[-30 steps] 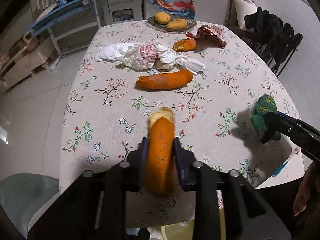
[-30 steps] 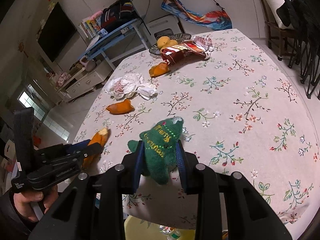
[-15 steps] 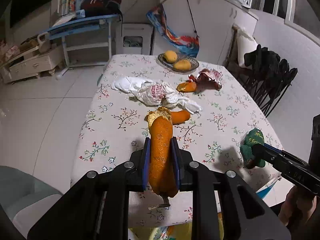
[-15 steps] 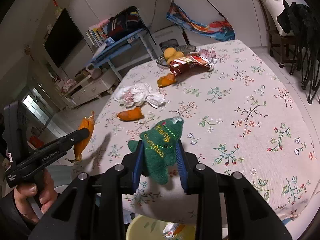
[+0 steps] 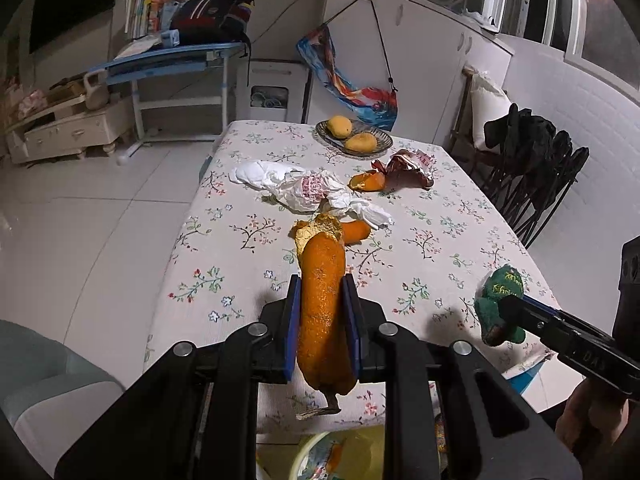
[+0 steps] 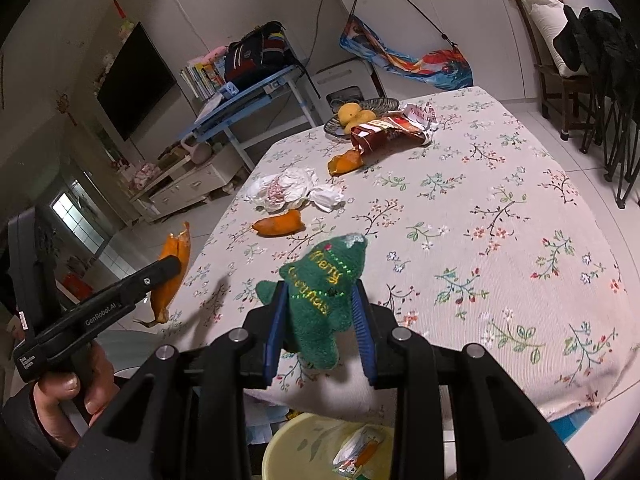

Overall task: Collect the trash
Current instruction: 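Carry the green plush and orange peel back over the yellow basin with both grippers, then open the right gripper over the basin while the left gripper releases the orange peel, then move both open grippers back over the table toward the remaining trash, then grasp an orange peel with the right gripper while the left reaches toward the white plastic bag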

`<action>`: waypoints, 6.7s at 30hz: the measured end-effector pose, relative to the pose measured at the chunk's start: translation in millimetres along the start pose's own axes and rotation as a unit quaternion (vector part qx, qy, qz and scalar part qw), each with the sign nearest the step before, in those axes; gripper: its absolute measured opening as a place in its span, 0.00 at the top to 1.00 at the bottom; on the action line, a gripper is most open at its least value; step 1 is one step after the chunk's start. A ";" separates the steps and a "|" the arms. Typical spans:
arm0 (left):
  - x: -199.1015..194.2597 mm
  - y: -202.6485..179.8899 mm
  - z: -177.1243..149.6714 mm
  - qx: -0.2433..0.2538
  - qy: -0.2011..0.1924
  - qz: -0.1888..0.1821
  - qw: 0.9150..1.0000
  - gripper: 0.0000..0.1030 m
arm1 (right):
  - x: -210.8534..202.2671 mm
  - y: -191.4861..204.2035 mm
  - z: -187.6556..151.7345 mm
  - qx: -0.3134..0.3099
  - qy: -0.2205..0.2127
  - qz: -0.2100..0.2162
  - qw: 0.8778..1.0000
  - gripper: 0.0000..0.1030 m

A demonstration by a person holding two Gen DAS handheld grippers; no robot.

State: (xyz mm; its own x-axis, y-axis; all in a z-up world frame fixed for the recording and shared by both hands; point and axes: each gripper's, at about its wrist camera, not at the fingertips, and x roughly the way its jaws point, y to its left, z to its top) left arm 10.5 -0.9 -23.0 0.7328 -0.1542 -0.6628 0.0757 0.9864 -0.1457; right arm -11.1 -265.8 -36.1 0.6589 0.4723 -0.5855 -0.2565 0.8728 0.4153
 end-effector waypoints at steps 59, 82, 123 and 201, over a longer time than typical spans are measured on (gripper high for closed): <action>-69.4 -24.4 -76.9 0.033 -0.005 -0.029 0.999 0.81 | 0.7 37.4 -120.2 -0.051 0.182 -0.030 0.981 0.62; -65.0 -41.8 -88.1 0.060 0.008 -0.036 0.997 0.81 | -34.5 22.8 -92.3 -0.006 0.059 -0.049 0.997 0.41; -68.0 -46.1 -101.3 0.063 -0.014 0.018 0.998 0.31 | -55.6 3.2 -80.8 0.024 -0.024 -0.095 0.995 0.28; 112.4 40.8 107.8 -0.023 0.034 0.031 0.999 0.23 | 158.0 57.1 64.5 -0.169 0.070 0.025 0.983 0.28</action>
State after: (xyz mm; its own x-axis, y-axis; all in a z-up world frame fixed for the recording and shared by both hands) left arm 168.8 28.1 -24.2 0.6870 -0.0975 -0.7201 -0.0009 0.9909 -0.1349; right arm 123.9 -149.4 -60.0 0.5419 0.5066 -0.6706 -0.5213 0.8285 0.2046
